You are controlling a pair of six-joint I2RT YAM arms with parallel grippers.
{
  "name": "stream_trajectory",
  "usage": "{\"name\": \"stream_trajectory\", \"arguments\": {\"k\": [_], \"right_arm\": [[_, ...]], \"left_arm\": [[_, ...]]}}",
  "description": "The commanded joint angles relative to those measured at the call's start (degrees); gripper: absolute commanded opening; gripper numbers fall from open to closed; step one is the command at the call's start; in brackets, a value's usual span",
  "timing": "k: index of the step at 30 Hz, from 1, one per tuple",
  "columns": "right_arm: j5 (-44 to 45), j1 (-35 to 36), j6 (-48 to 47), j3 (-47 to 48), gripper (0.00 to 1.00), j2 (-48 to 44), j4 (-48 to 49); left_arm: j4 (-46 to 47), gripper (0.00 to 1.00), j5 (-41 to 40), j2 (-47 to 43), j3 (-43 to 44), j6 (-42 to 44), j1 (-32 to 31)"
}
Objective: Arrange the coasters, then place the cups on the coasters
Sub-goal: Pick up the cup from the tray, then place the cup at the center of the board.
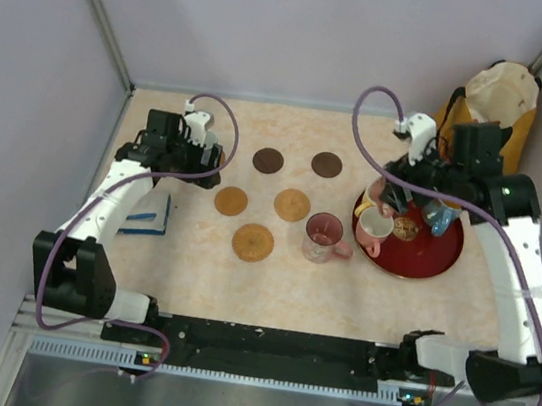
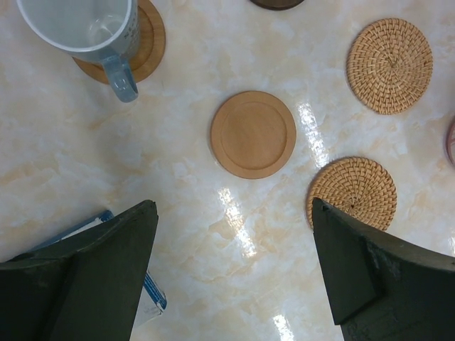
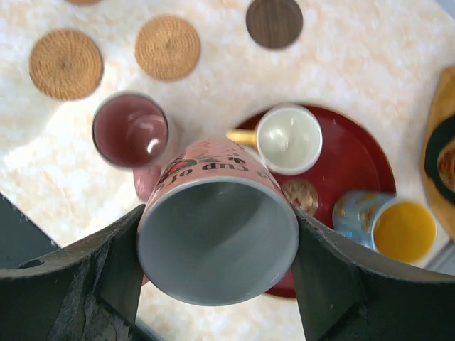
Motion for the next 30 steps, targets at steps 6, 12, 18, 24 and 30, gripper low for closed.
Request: {"name": "stream_trajectory", "arguments": {"k": [6,12,18,24,30], "right_arm": [[12.53,12.32,16.04,30.03,0.05,33.37,8.9],[17.97,17.42,19.3,50.45,0.04,53.43,9.94],[19.83,20.5,22.28,54.15,0.06,64.07,13.89],[19.57,20.94,24.13,53.72,0.05,68.83,15.58],[20.27,21.21,23.69,52.4,0.06,70.94,15.93]], "left_arm": [[4.71,0.94,-0.29,-5.06,-2.43,1.62,-0.04],[6.12,0.94,-1.35,-6.55,-3.48,2.33,0.22],[7.0,0.94,-0.91,-7.26,-4.01,2.68,0.49],[7.17,0.94,-0.73,-7.35,-4.36,2.68,0.57],[7.61,0.94,0.23,-7.35,-4.36,2.5,0.66]]}}
